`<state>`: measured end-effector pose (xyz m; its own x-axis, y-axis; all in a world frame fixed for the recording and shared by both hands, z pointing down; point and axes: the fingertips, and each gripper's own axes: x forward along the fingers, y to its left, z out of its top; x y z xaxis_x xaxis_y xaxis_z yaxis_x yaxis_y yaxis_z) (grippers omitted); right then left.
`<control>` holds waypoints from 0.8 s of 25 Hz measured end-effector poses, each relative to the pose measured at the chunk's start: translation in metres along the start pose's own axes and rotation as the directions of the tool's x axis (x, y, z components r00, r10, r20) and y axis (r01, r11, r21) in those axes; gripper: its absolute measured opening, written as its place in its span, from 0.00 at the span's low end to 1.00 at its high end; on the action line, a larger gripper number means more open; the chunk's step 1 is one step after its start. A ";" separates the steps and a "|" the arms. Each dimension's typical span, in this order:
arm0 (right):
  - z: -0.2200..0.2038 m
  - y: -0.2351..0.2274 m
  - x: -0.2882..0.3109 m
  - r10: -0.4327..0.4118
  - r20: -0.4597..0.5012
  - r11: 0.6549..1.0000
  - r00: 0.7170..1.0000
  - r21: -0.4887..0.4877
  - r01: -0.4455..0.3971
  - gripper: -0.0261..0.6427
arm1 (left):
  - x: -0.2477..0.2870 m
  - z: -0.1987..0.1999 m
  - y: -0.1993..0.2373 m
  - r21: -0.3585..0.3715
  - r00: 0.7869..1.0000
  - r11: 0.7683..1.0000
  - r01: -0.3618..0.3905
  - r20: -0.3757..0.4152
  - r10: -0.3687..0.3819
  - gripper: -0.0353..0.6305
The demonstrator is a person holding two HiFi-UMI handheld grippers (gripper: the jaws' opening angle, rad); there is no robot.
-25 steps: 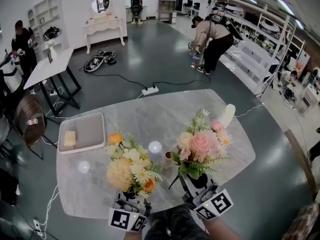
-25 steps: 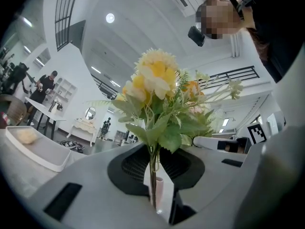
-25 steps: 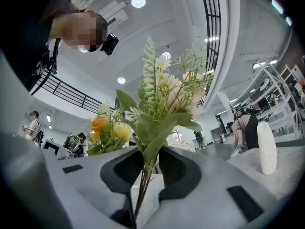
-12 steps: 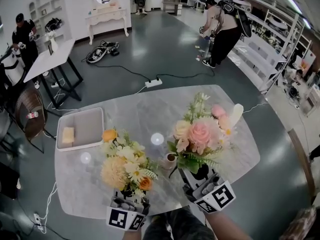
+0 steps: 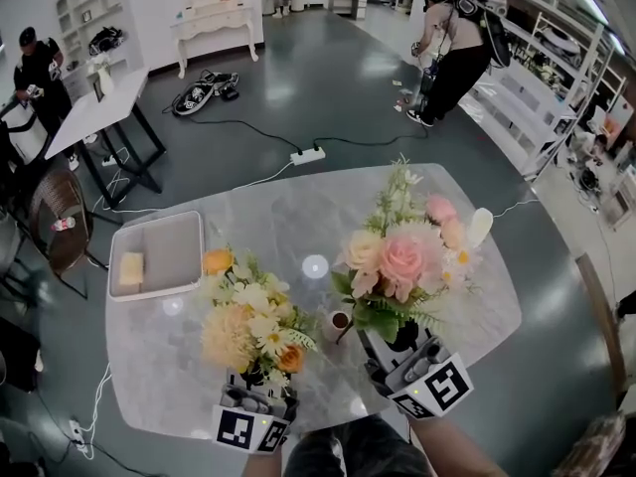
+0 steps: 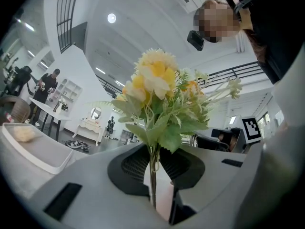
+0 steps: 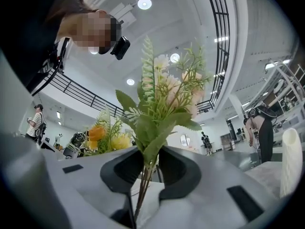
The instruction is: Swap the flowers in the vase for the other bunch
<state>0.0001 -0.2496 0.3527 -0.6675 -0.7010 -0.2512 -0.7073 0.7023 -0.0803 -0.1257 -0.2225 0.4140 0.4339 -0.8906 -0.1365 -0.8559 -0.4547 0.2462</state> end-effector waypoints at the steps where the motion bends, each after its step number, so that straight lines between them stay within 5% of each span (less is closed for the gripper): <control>1: 0.002 -0.002 0.002 -0.001 0.003 1.000 1.000 0.000 0.001 0.19 | 0.003 0.000 0.000 0.001 1.000 1.000 0.001 -0.001 -0.001 0.17; 20: -0.012 -0.031 0.016 0.016 0.003 1.000 1.000 0.013 -0.016 0.19 | 0.033 -0.014 0.012 0.003 1.000 1.000 -0.023 -0.019 0.023 0.17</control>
<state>0.0084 -0.2837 0.3627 -0.6781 -0.6892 -0.2554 -0.6933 0.7151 -0.0890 -0.1173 -0.2575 0.4259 0.4190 -0.9010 -0.1125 -0.8666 -0.4338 0.2465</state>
